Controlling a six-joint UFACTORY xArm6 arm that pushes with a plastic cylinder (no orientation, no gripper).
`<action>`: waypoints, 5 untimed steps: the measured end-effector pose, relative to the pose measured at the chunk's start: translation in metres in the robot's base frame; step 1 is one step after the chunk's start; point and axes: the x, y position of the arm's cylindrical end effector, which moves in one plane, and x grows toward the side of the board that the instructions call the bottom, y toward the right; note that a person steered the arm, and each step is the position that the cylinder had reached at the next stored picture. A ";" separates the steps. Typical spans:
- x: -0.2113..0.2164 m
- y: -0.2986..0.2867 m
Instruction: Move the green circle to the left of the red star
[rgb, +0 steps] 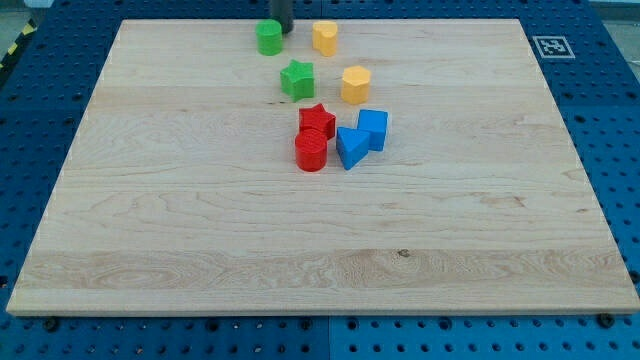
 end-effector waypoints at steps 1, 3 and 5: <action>0.017 -0.015; 0.061 -0.016; 0.106 -0.029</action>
